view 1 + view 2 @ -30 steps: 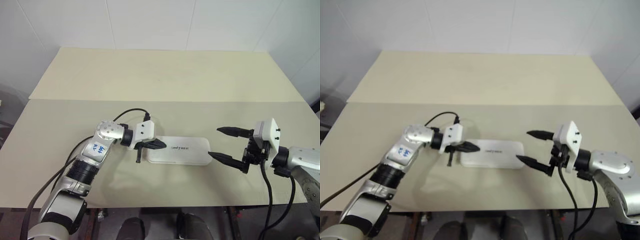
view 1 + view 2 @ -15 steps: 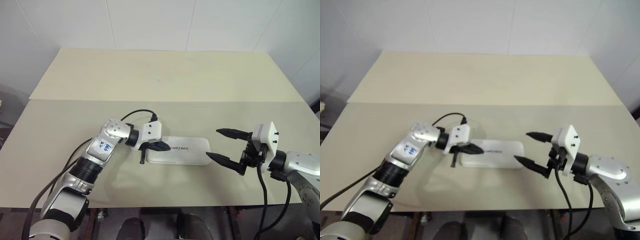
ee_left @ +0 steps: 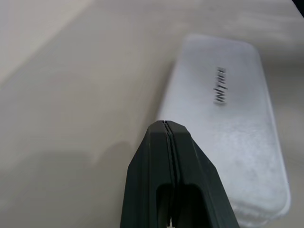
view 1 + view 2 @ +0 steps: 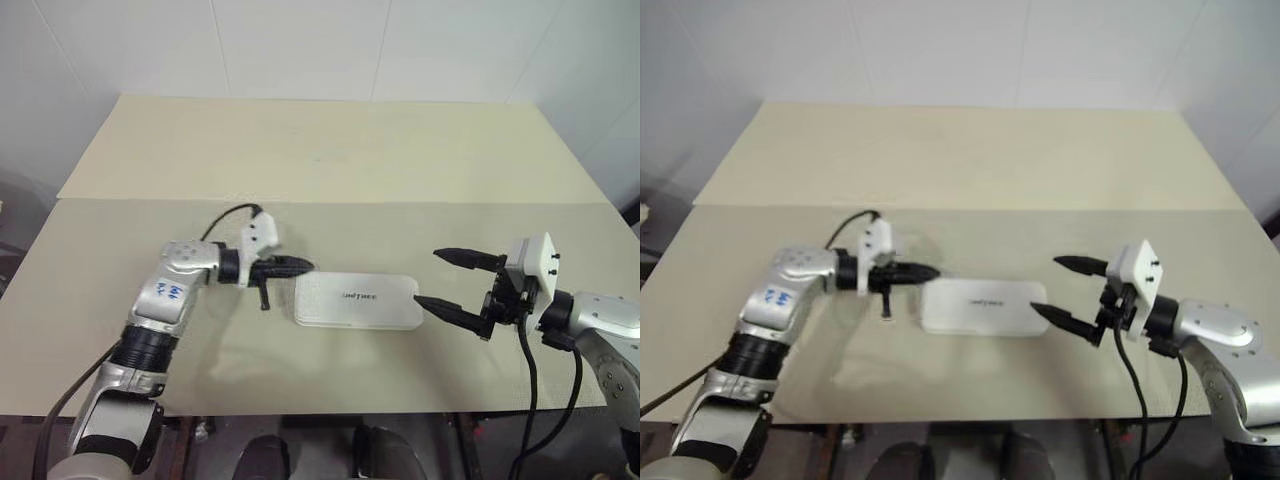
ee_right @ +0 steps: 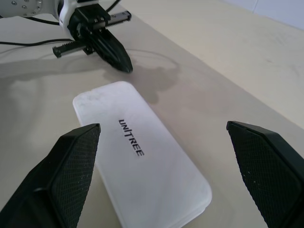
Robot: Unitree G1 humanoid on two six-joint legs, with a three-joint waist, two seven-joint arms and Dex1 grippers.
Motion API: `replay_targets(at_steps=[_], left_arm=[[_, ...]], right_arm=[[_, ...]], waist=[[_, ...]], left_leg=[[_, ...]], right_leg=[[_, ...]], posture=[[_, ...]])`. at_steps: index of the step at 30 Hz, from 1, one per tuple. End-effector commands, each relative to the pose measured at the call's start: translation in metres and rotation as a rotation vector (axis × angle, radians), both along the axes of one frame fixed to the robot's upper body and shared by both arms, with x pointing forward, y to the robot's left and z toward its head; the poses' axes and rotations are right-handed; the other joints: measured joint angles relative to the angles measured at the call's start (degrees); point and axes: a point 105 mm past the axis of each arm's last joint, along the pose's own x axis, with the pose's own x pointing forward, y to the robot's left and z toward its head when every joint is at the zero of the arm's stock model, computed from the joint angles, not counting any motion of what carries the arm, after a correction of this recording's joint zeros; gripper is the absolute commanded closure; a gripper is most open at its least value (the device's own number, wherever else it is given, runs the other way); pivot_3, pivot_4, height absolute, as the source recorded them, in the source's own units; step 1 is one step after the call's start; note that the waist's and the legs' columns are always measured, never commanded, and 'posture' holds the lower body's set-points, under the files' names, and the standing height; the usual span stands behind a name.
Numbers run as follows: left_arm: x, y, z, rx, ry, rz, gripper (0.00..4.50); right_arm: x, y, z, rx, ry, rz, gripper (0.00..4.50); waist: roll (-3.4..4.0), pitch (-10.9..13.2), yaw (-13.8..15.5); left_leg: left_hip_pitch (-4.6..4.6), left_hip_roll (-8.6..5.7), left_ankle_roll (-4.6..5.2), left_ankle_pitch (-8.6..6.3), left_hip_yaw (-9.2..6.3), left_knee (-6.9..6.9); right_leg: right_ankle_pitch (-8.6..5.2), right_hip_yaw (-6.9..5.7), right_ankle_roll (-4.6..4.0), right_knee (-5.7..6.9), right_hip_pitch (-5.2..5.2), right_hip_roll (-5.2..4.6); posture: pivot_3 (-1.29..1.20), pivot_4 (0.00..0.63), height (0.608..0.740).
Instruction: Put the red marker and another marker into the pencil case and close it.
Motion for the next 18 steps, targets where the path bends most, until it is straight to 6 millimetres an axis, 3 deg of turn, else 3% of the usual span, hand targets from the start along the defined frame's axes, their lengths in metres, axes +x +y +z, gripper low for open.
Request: replay_targets(at_steps=[1, 3, 6, 16, 18], left_arm=[[-0.013, 0.008, 0.021, -0.081, -0.062, -0.02, 4.48], [-0.017, 0.016, 0.022, -0.097, -0.055, -0.006, 4.48], [-0.018, 0.026, 0.026, -0.12, -0.055, 0.036, 3.88], [-0.021, 0.027, 0.042, -0.174, -0.129, 0.018, 0.41], [-0.021, 0.024, 0.043, -0.175, -0.132, 0.01, 0.05]], right_arm=[[-0.001, 0.0, 0.005, -0.009, -0.026, 0.019, 0.0], [0.0, -0.001, 0.006, -0.01, -0.029, 0.019, 0.0], [0.0, -0.006, 0.008, -0.015, -0.037, 0.009, 0.0], [0.001, -0.017, 0.015, -0.042, -0.066, -0.037, 0.0], [0.0, -0.02, 0.016, -0.043, -0.069, -0.04, 0.0]], waist=[[0.0, 0.0, 0.06], [0.01, 0.01, 0.1], [0.01, 0.01, 0.13], [0.01, 0.01, -0.03], [0.01, 0.01, 0.03]], left_leg=[[-0.01, 0.0, 0.01, -0.01, 0.0, 0.0], [-0.03, 0.0, 0.0, -0.02, -0.02, -0.02], [-0.04, -0.01, -0.01, -0.03, -0.01, -0.03], [0.01, 0.0, -0.03, -0.01, 0.01, -0.02], [0.0, 0.0, -0.03, -0.02, 0.02, -0.02]], right_leg=[[0.0, -0.01, 0.0, 0.0, 0.0, 0.0], [0.0, -0.03, 0.0, 0.0, -0.02, 0.0], [0.0, -0.04, 0.0, -0.02, -0.03, 0.01], [0.0, -0.01, 0.0, 0.0, -0.01, 0.01], [0.0, -0.01, 0.0, -0.01, -0.01, 0.01]], posture=[[0.0, 0.15, 0.74], [0.0, 0.15, 0.74], [0.0, 0.15, 0.74], [0.0, 0.15, 0.74], [0.0, 0.15, 0.74]])
